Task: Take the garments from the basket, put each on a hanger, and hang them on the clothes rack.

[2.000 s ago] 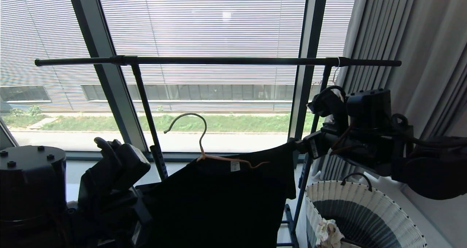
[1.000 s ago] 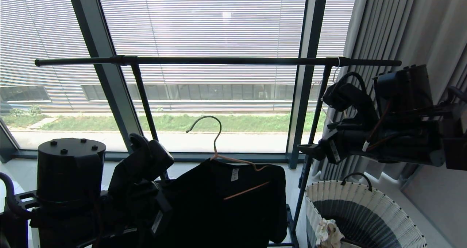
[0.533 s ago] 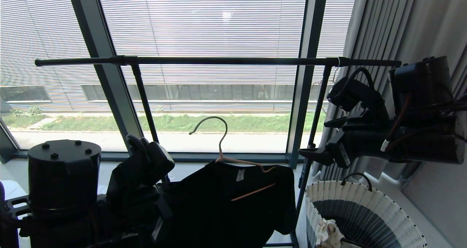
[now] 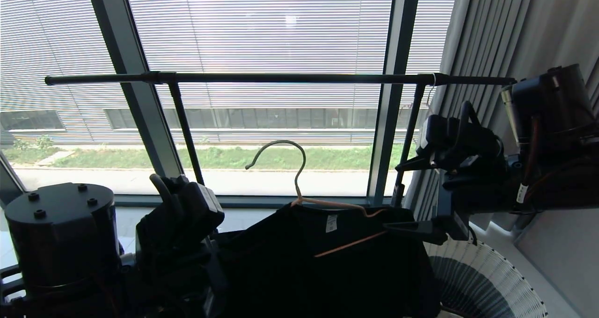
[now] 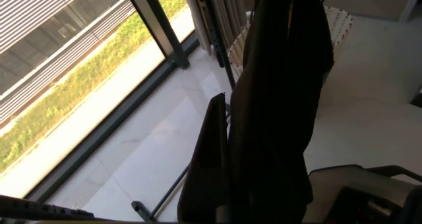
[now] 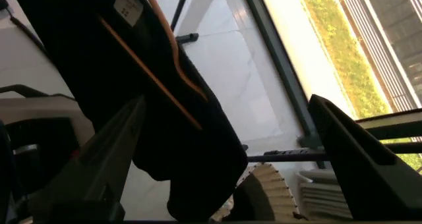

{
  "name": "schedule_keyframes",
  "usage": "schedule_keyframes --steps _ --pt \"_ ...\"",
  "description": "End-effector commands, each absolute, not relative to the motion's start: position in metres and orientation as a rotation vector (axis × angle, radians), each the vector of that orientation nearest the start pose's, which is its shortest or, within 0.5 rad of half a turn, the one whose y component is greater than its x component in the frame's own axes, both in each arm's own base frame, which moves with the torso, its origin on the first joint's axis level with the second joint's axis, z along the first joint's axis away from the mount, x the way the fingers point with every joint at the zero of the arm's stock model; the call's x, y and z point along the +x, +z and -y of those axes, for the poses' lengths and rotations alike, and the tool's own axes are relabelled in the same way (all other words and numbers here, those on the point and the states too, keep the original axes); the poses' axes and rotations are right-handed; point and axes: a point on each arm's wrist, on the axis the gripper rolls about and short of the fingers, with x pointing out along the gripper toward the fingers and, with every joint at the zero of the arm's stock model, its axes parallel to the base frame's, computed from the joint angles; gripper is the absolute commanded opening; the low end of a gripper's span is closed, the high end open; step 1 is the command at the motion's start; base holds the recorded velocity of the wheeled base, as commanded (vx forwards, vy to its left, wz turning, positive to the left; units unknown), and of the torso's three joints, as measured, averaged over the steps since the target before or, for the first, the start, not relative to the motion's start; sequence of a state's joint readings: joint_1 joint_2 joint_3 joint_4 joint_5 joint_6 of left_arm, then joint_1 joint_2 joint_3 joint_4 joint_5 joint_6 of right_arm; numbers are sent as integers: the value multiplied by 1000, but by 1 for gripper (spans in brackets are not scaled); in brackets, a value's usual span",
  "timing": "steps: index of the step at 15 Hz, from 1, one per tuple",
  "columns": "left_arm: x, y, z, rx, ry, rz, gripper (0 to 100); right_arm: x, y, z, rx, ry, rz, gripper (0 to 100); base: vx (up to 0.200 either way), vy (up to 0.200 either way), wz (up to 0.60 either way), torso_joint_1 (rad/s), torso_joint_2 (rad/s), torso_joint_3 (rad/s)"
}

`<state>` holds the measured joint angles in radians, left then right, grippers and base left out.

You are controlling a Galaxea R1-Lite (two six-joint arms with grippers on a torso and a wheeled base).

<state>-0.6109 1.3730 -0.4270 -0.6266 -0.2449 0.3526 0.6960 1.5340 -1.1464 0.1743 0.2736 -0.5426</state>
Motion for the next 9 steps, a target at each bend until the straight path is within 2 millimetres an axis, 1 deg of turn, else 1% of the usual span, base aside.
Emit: schedule_keyframes --steps 1,3,5,7,9 --pt "160 167 123 390 -916 -155 0 202 242 -196 -625 1138 -316 100 0 0 0 0 0 0" --pt "160 169 125 391 -920 -142 0 203 233 -215 -642 1185 -352 100 0 0 0 0 0 0" --pt "160 169 125 390 -917 -136 0 210 228 -230 -653 1204 -374 100 0 0 0 0 0 0" --pt "158 169 126 392 -927 -134 0 217 226 -237 -662 1203 -403 100 0 0 0 0 0 0" --pt "155 170 130 394 -954 -122 0 221 227 -239 -683 1174 -442 100 0 0 0 0 0 0"
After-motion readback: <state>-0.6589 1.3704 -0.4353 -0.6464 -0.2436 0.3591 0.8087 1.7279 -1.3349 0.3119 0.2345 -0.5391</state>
